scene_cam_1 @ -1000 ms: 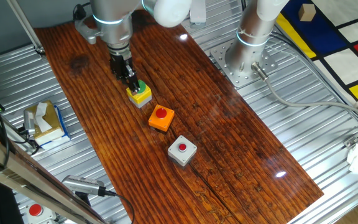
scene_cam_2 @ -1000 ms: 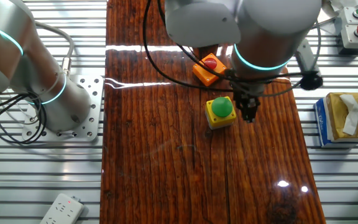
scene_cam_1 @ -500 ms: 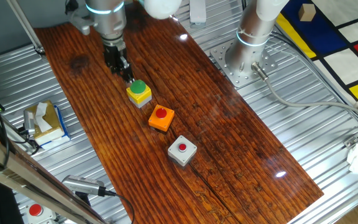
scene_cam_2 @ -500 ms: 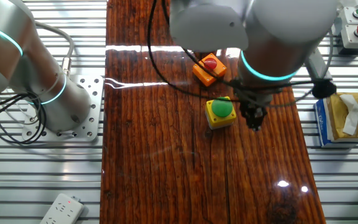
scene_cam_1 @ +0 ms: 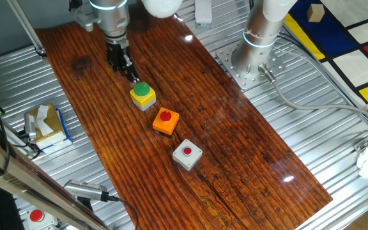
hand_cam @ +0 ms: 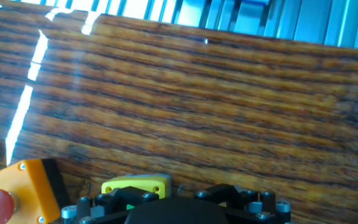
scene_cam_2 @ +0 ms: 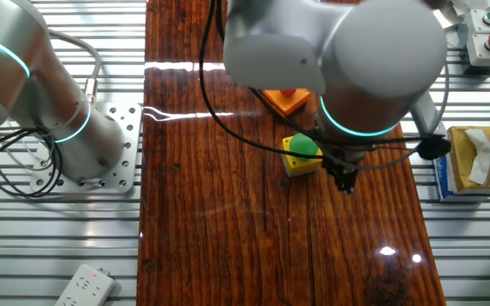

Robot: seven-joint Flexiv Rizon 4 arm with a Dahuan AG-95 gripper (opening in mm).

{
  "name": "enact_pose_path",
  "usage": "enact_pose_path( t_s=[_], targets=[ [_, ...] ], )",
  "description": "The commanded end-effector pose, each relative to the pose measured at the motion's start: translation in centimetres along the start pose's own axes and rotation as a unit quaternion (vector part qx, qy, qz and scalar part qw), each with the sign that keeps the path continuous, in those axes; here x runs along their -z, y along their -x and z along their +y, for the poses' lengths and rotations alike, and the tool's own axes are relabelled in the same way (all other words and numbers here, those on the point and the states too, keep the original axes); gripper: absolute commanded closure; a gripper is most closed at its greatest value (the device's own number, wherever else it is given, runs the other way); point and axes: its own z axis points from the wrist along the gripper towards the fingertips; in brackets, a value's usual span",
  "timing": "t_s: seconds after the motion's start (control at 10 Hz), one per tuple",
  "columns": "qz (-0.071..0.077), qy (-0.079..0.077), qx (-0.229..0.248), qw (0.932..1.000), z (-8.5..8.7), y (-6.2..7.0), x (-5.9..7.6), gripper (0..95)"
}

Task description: Press three buttons from left to right in sequence

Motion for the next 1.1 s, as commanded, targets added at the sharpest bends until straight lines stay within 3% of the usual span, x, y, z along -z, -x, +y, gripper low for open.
enact_pose_path(
  t_s=[0.1,0.7,1.1],
  targets=[
    [-0.003,0.002,0.000,1.0000,0.0,-0.1,-0.4,0.0],
    [-0.016,0.012,0.003,0.9998,0.5,0.0,-1.9,0.0],
    [-0.007,0.009,0.008,0.9999,0.9,-2.0,-2.7,0.0]
  ],
)
